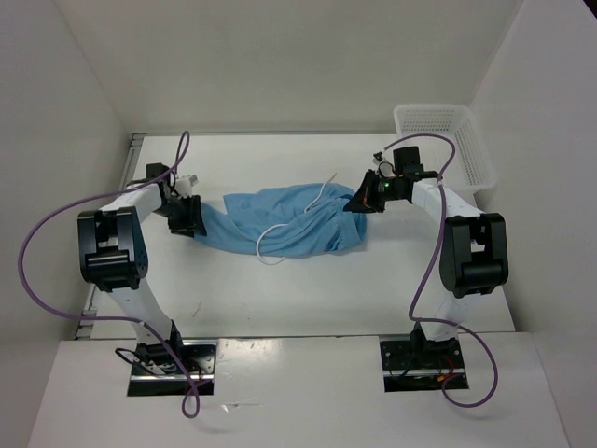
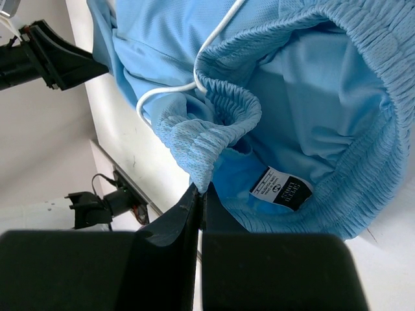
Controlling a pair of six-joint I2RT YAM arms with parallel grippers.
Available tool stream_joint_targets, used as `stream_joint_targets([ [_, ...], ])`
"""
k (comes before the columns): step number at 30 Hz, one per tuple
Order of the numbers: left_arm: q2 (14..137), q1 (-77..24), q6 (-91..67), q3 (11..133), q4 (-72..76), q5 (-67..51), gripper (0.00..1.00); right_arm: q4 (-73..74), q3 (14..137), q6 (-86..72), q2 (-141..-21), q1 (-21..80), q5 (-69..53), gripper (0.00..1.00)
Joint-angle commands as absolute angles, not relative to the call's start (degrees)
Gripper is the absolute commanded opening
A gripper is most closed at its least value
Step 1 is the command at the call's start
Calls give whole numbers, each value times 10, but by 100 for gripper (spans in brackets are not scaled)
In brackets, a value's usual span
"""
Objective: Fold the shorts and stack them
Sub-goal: Flatten the shorts out
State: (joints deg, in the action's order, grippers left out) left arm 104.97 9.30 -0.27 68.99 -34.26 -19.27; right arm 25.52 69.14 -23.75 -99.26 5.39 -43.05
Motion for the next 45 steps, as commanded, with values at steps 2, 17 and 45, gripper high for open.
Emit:
stream_joint_targets([
  [2, 1070, 97, 0, 694, -344, -215, 48, 248, 712, -234, -986, 59, -428, 1],
  [17, 1013, 97, 0, 741, -375, -210, 0, 260, 744, -228, -1000, 59, -417, 1],
  [45, 867, 118, 0, 684, -482, -105, 0, 262, 530, -274, -839, 43, -339, 15],
])
